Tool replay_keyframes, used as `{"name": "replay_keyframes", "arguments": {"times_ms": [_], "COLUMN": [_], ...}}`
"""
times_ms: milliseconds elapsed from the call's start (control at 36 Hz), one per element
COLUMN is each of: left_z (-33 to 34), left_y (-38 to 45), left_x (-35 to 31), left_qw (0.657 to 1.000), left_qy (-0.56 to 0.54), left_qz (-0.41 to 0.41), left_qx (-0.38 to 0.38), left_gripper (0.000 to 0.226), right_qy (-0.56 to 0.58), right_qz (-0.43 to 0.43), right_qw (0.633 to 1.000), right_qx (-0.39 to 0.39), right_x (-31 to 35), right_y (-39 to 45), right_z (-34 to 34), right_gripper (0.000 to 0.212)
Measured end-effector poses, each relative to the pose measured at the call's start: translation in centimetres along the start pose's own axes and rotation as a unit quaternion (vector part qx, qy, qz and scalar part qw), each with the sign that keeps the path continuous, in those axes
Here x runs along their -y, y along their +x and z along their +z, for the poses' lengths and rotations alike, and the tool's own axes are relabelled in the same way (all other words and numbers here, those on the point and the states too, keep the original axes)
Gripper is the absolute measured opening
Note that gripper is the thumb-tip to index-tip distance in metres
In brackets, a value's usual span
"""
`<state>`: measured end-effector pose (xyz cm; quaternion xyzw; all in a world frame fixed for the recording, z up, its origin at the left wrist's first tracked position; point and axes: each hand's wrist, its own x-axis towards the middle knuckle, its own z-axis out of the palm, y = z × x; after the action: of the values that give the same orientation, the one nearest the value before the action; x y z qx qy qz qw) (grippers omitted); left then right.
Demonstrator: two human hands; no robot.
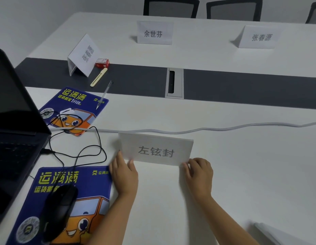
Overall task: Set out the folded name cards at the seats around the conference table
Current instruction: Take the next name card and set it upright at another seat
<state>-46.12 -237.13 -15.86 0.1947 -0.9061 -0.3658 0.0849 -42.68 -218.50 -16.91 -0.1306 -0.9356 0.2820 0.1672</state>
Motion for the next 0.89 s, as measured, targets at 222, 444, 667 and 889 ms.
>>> {"name": "replay_keyframes", "arguments": {"times_ms": [222,444,667,889], "left_z": [0.05,0.01,-0.09,0.03], "left_y": [-0.16,-0.25,-0.18,-0.23], "left_x": [0.18,0.10,-0.22,0.03], "left_qw": [1.000,1.000,1.000,1.000], "left_qy": [0.001,0.003,0.010,0.016], "left_qz": [-0.005,-0.013,-0.019,-0.017], "left_qx": [-0.004,-0.001,0.003,0.005], "left_gripper": [0.050,0.050,0.052,0.053], "right_qy": [-0.011,-0.056,-0.052,-0.043], "right_qz": [-0.002,-0.014,-0.024,-0.015], "right_qw": [1.000,0.998,0.998,0.999], "right_qx": [-0.012,-0.034,-0.033,-0.020], "right_x": [-0.07,0.02,0.24,0.38], "right_y": [0.35,0.18,0.22,0.11], "right_z": [0.41,0.78,0.50,0.39], "right_gripper": [0.032,0.033,0.034,0.033]}}
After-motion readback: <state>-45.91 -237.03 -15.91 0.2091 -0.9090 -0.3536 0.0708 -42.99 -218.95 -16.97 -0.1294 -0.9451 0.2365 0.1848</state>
